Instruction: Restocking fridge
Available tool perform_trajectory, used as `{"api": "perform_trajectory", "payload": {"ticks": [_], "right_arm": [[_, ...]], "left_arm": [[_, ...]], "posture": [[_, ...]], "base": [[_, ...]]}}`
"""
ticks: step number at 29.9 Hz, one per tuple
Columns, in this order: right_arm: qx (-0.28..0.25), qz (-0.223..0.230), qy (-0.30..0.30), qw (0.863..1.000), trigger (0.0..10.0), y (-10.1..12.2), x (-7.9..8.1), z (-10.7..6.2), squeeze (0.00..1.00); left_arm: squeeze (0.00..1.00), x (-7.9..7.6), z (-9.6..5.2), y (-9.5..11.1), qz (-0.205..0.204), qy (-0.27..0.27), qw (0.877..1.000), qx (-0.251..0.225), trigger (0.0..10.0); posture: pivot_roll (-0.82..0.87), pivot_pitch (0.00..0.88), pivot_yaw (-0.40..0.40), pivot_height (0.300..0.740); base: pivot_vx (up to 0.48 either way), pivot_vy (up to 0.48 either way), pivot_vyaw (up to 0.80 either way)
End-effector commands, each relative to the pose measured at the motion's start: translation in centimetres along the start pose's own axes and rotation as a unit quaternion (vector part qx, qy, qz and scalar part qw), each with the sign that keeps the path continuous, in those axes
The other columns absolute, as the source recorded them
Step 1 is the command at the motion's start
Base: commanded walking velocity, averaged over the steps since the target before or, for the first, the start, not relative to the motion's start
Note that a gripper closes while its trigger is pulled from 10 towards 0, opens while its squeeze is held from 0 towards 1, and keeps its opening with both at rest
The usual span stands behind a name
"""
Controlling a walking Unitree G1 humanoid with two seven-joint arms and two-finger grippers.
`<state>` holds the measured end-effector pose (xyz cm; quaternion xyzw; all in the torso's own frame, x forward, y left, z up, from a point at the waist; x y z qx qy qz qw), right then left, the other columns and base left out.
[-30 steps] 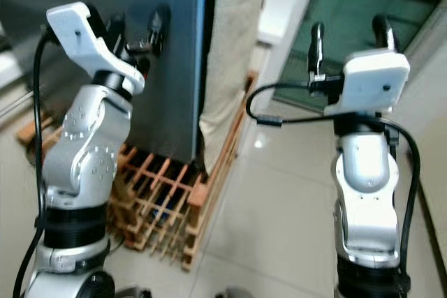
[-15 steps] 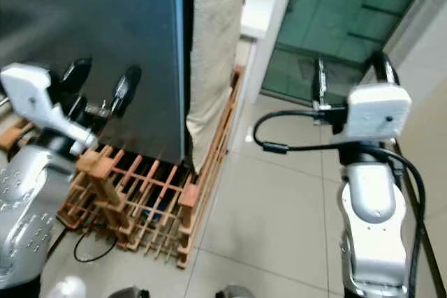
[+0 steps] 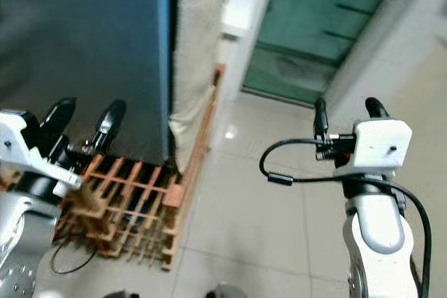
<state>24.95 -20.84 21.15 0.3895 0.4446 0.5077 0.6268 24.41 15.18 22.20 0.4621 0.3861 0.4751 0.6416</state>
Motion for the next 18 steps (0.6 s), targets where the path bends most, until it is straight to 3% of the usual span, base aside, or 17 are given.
{"api": "perform_trajectory", "payload": {"ticks": [1, 13, 18], "right_arm": [[-0.01, -0.004, 0.002, 1.0, 10.0, 0.5, -0.2, 0.3, 0.0], [-0.012, -0.004, -0.001, 1.0, 10.0, 0.1, -0.3, 1.2, 0.0], [-0.011, -0.002, 0.007, 1.0, 10.0, -0.1, 0.2, 1.5, 0.0]], "left_arm": [[0.0, -0.5, 0.6, -0.2, -0.005, -0.007, 1.0, 0.005, 10.0], [0.0, 0.2, 2.7, -1.6, 0.009, 0.023, 0.999, 0.041, 10.0], [0.0, -0.7, 5.2, -1.9, 0.008, 0.037, 0.999, 0.036, 10.0]], "posture": [[-0.1, 0.004, -0.139, 0.711], [-0.09, 0.004, -0.127, 0.711], [-0.1, 0.005, -0.117, 0.711]], "base": [[0.0, 0.0, 0.0], [0.0, 0.0, 0.0], [0.0, 0.0, 0.0]]}}
Point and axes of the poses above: a point about 5 cm out from each wrist's last joint towards the gripper, its own z axis pointing out of the wrist towards the gripper, its own y axis along the axis of the wrist's last joint, x = y × z, the point moved 3 cm from there along z, pointing out of the wrist towards the gripper, and after that the axes turned 3 degrees about z, right-handed, at the moved point
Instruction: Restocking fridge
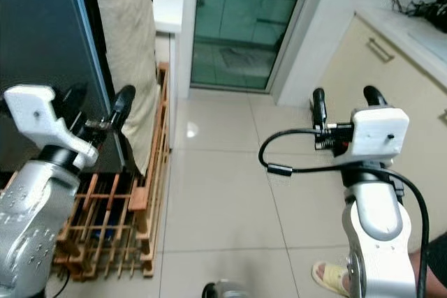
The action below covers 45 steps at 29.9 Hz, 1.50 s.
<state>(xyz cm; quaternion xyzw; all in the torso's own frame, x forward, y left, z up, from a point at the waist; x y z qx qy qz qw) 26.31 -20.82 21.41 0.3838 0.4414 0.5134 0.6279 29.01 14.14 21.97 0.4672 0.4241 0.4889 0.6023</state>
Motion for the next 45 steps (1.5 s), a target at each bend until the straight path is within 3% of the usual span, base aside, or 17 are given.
{"api": "perform_trajectory", "payload": {"ticks": [1, 5, 20, 21, 23, 24, 25, 27, 28, 29, 34, 39, 41, 45], "right_arm": [[-0.003, -0.003, 0.004, 1.0, 10.0, 0.0, 0.1, 0.2, 0.0], [-0.005, -0.002, 0.008, 1.0, 10.0, 0.0, 0.4, 0.3, 0.0], [-0.006, -0.001, 0.015, 1.0, 10.0, 0.0, 1.0, 0.2, 0.0], [-0.006, 0.0, 0.017, 1.0, 10.0, 0.0, 1.1, 0.3, 0.0], [-0.008, 0.002, 0.023, 1.0, 10.0, 0.0, 1.4, 0.7, 0.0], [-0.008, 0.002, 0.023, 1.0, 10.0, 0.0, 1.4, 0.7, 0.0], [-0.011, 0.004, 0.024, 1.0, 10.0, 0.1, 1.5, 1.1, 0.0], [-0.011, 0.004, 0.024, 1.0, 10.0, 0.1, 1.5, 1.1, 0.0], [-0.011, 0.008, 0.02, 1.0, 10.0, 0.1, 1.3, 1.5, 0.0], [-0.01, 0.019, 0.008, 1.0, 10.0, 0.1, 1.0, 2.2, 0.0], [-0.019, 0.025, 0.006, 0.999, 10.0, 0.3, 1.1, 3.0, 0.0], [-0.022, 0.026, 0.005, 0.999, 10.0, 0.4, 1.3, 3.3, 0.0], [-0.022, 0.026, 0.004, 0.999, 10.0, 0.3, 1.3, 3.3, 0.0], [-0.023, 0.027, 0.007, 0.999, 10.0, 0.3, 1.6, 3.5, 0.0]], "left_arm": [[0.0, -1.0, 0.7, -0.3, -0.003, -0.006, 1.0, 0.002, 10.0], [0.0, -2.5, 2.0, -0.4, -0.016, -0.011, 1.0, 0.001, 10.0], [0.0, -3.0, 4.6, -1.0, -0.016, 0.026, 0.999, 0.037, 10.0], [0.0, -3.6, 5.0, -1.0, -0.017, 0.017, 0.999, 0.04, 10.0], [0.0, -6.9, 6.0, -0.9, -0.017, -0.051, 0.997, 0.047, 10.0], [0.0, -6.9, 6.0, -0.9, -0.017, -0.051, 0.997, 0.047, 10.0], [0.0, -8.9, 6.3, -0.7, -0.019, -0.102, 0.994, 0.042, 10.0], [0.0, -8.9, 6.3, -0.7, -0.019, -0.102, 0.994, 0.042, 10.0], [0.0, -10.4, 6.7, -0.5, -0.033, -0.145, 0.988, 0.036, 10.0], [0.0, -13.1, 7.0, -0.3, -0.068, -0.222, 0.972, 0.033, 10.0], [0.0, -17.5, 6.4, -0.4, -0.131, -0.336, 0.932, 0.037, 10.0], [0.0, -19.9, 5.1, 0.6, -0.157, -0.397, 0.904, 0.02, 10.0], [0.0, -20.1, 5.0, 0.8, -0.157, -0.403, 0.902, 0.015, 10.0], [0.0, -21.0, 4.5, 2.0, -0.185, -0.451, 0.873, -0.015, 10.0]], "posture": [[-0.1, 0.005, -0.117, 0.711], [-0.11, 0.005, -0.116, 0.711], [-0.12, 0.018, -0.104, 0.711], [-0.12, 0.017, -0.105, 0.711], [-0.13, 0.014, -0.109, 0.711], [-0.13, 0.014, -0.109, 0.711], [-0.13, 0.01, -0.109, 0.711], [-0.13, 0.01, -0.109, 0.711], [-0.13, 0.007, -0.111, 0.711], [-0.13, 0.004, -0.109, 0.711], [-0.14, 0.0, -0.099, 0.711], [-0.14, 0.0, -0.099, 0.711], [-0.14, 0.0, -0.099, 0.711], [-0.14, 0.0, -0.09, 0.711]], "base": [[0.0, 0.0, 0.0], [0.0, 0.0, 0.0], [0.0, 0.0, 0.0], [0.0, 0.0, 0.0], [0.0, 0.0, 0.0], [0.0, 0.0, 0.0], [0.0, 0.0, 0.0], [0.0, 0.0, 0.0], [0.0, 0.0, 0.0], [0.0, 0.0, 0.0], [0.0, 0.0, 0.0], [0.0, 0.0, 0.0], [0.0, 0.0, 0.0], [0.0, 0.0, 0.0]]}}
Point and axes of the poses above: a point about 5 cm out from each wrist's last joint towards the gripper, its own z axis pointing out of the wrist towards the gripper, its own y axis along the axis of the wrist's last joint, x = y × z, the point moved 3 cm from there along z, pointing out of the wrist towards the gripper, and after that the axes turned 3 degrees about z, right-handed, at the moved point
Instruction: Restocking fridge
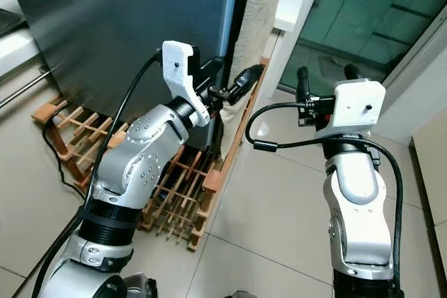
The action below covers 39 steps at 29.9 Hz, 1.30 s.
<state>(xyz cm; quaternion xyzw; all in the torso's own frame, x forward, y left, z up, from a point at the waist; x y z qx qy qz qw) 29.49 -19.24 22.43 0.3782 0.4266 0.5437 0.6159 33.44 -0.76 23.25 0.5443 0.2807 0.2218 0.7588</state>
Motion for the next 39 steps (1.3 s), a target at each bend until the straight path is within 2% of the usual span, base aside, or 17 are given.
{"api": "perform_trajectory", "payload": {"ticks": [1, 6, 12, 15, 18, 19, 20, 21, 22, 23, 24, 25, 28, 31, 39], "right_arm": [[-0.004, -0.001, -0.003, 1.0, 10.0, 0.0, 0.0, 0.2, 0.0], [-0.003, -0.005, -0.003, 1.0, 10.0, 0.0, -0.1, 0.2, 0.0], [-0.005, -0.008, -0.004, 1.0, 10.0, 0.1, -0.2, 0.1, 0.0], [-0.005, -0.009, -0.005, 1.0, 10.0, 0.0, -0.2, 0.1, 0.0], [-0.007, -0.012, -0.007, 1.0, 10.0, 0.1, -0.3, 0.1, 0.0], [-0.007, -0.012, -0.007, 1.0, 10.0, 0.1, -0.3, 0.1, 0.0], [-0.01, -0.013, -0.008, 1.0, 10.0, 0.2, -0.3, 0.1, 0.0], [-0.016, -0.016, -0.013, 1.0, 10.0, 0.4, -0.5, 0.1, 0.0], [-0.017, -0.016, -0.014, 1.0, 10.0, 0.5, -0.6, 0.0, 0.0], [-0.017, -0.016, -0.014, 1.0, 10.0, 0.5, -0.6, 0.0, 0.0], [-0.019, -0.015, -0.017, 1.0, 10.0, 0.5, -0.7, 0.0, 0.0], [-0.02, -0.014, -0.019, 1.0, 10.0, 0.5, -0.8, -0.1, 0.0], [-0.021, -0.013, -0.021, 0.999, 10.0, 0.5, -0.8, -0.3, 0.0], [-0.01, -0.012, -0.023, 1.0, 10.0, -0.4, -0.9, -1.2, 0.0], [-0.001, -0.018, -0.024, 1.0, 10.0, -1.0, -1.1, -1.6, 0.0]], "left_arm": [[0.0, -7.3, 2.5, 0.7, -0.041, -0.153, 0.987, -0.024, 10.0], [0.0, -8.3, 2.2, 1.3, -0.047, -0.187, 0.98, -0.038, 10.0], [0.0, -8.8, 2.1, 1.8, -0.058, -0.202, 0.976, -0.052, 10.0], [0.0, -8.4, 2.1, 1.8, -0.056, -0.195, 0.978, -0.052, 10.0], [0.0, -6.0, 2.3, 1.6, -0.036, -0.125, 0.99, -0.046, 10.0], [0.0, -6.0, 2.3, 1.6, -0.036, -0.125, 0.99, -0.046, 10.0], [0.0, -4.9, 2.3, 1.3, -0.021, -0.093, 0.995, -0.039, 10.0], [0.0, -0.8, 2.2, 0.4, 0.012, 0.027, 0.999, -0.014, 10.0], [0.0, 0.4, 2.0, 0.2, 0.021, 0.062, 0.998, -0.008, 10.0], [0.0, 0.4, 2.0, 0.2, 0.021, 0.062, 0.998, -0.008, 10.0], [0.0, 1.7, 1.6, -0.1, 0.028, 0.097, 0.995, -0.002, 10.0], [0.0, 2.3, 1.4, -0.3, 0.031, 0.113, 0.993, 0.002, 10.0], [0.0, 3.1, 1.1, -0.5, 0.042, 0.136, 0.99, 0.007, 10.0], [0.0, 4.8, 0.4, -0.9, 0.061, 0.186, 0.981, 0.011, 10.0], [0.0, 5.5, 0.5, -0.3, 0.077, 0.215, 0.974, -0.002, 10.0]], "posture": [[-0.14, 0.0, -0.09, 0.711], [-0.15, 0.0, -0.09, 0.711], [-0.15, 0.0, -0.09, 0.711], [-0.15, 0.0, -0.089, 0.711], [-0.15, 0.0, -0.09, 0.711], [-0.15, 0.0, -0.09, 0.711], [-0.15, 0.0, -0.09, 0.711], [-0.15, 0.0, -0.091, 0.711], [-0.15, 0.0, -0.091, 0.711], [-0.15, 0.0, -0.091, 0.711], [-0.15, 0.0, -0.091, 0.711], [-0.15, 0.0, -0.091, 0.711], [-0.14, 0.0, -0.093, 0.711], [-0.14, 0.0, -0.089, 0.711], [-0.15, 0.0, -0.082, 0.711]], "base": [[0.0, 0.0, 0.0], [0.0, 0.0, 0.0], [0.0, 0.0, 0.0], [0.0, 0.0, 0.0], [0.0, 0.0, 0.0], [0.0, 0.0, 0.0], [0.0, 0.0, 0.0], [0.0, 0.0, 0.0], [0.0, 0.0, 0.0], [0.0, 0.0, 0.0], [0.0, 0.0, 0.0], [0.0, 0.0, 0.0], [0.0, 0.0, 0.0], [0.0, 0.0, 0.0], [0.0, 0.0, 0.0]]}}
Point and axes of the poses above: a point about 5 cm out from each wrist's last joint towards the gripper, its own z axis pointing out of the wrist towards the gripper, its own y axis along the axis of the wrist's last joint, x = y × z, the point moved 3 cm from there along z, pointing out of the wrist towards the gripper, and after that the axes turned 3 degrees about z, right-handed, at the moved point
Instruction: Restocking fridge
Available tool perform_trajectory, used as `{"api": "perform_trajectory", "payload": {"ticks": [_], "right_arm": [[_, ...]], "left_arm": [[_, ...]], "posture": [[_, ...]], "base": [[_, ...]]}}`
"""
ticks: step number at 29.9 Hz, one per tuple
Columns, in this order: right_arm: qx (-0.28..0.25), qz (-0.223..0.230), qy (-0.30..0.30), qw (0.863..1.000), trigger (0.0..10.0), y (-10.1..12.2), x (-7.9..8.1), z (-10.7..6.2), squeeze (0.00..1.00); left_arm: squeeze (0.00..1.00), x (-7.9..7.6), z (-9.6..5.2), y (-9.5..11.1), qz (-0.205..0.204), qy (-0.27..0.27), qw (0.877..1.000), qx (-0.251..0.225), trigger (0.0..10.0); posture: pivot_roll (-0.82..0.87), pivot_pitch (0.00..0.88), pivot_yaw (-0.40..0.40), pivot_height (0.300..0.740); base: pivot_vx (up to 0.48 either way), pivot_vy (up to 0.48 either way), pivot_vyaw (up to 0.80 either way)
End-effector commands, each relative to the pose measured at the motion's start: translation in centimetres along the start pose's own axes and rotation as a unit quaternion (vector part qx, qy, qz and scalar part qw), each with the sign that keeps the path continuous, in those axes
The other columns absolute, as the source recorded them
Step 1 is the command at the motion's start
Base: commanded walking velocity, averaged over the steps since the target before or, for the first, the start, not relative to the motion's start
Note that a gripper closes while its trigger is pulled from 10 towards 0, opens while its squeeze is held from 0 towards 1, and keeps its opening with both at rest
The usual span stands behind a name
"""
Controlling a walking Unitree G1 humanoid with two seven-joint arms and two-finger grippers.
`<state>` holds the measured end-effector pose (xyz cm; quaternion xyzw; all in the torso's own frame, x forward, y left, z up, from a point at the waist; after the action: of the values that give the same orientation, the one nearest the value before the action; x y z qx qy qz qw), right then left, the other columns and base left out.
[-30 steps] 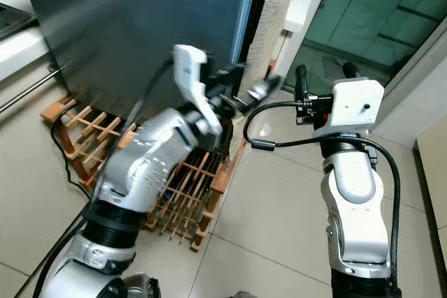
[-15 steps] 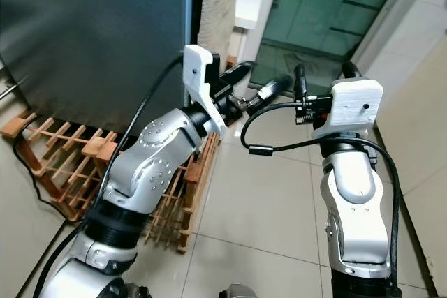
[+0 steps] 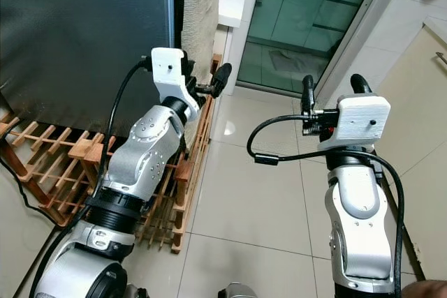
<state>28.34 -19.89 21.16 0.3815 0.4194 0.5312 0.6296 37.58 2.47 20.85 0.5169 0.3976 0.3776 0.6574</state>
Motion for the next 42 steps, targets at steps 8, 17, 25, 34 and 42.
{"api": "perform_trajectory", "payload": {"ticks": [8, 17, 25, 34, 42], "right_arm": [[0.01, -0.012, -0.006, 1.0, 10.0, -0.7, -0.6, -0.4, 0.0], [0.015, -0.011, -0.001, 1.0, 10.0, -1.0, -0.3, -0.4, 0.0], [0.013, -0.011, 0.004, 1.0, 10.0, -1.1, 0.0, -0.2, 0.0], [0.008, -0.018, 0.002, 1.0, 10.0, -0.8, -0.1, -0.2, 0.0], [0.008, -0.019, -0.001, 1.0, 10.0, -0.8, -0.3, -0.3, 0.0]], "left_arm": [[0.0, 1.9, -1.8, 3.7, 0.008, 0.011, 0.998, -0.062, 10.0], [0.0, 3.2, -3.7, 4.0, 0.016, 0.019, 0.998, -0.057, 10.0], [0.0, 3.4, -3.3, 3.6, 0.014, 0.051, 0.998, -0.044, 10.0], [0.0, 2.2, -2.3, 4.5, 0.002, 0.03, 0.998, -0.051, 10.0], [0.0, 1.5, -2.2, 5.4, -0.015, 0.018, 0.998, -0.06, 10.0]], "posture": [[-0.15, 0.0, -0.077, 0.711], [-0.14, 0.0, -0.083, 0.711], [-0.13, 0.0, -0.087, 0.711], [-0.15, 0.0, -0.078, 0.711], [-0.15, 0.0, -0.076, 0.711]], "base": [[0.0, 0.0, 0.0], [0.0, 0.0, 0.0], [0.0, 0.0, 0.0], [0.0, 0.0, 0.0], [0.0, 0.0, 0.0]]}}
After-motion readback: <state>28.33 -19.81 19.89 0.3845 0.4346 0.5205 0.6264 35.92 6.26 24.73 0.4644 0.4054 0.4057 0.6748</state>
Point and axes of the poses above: a point about 5 cm out from each wrist's last joint towards the gripper, its own z axis pointing out of the wrist towards the gripper, its own y axis along the axis of the wrist's last joint, x = y × z, the point moved 3 cm from there along z, pointing out of the wrist towards the gripper, and after that the axes turned 3 degrees about z, right-handed, at the moved point
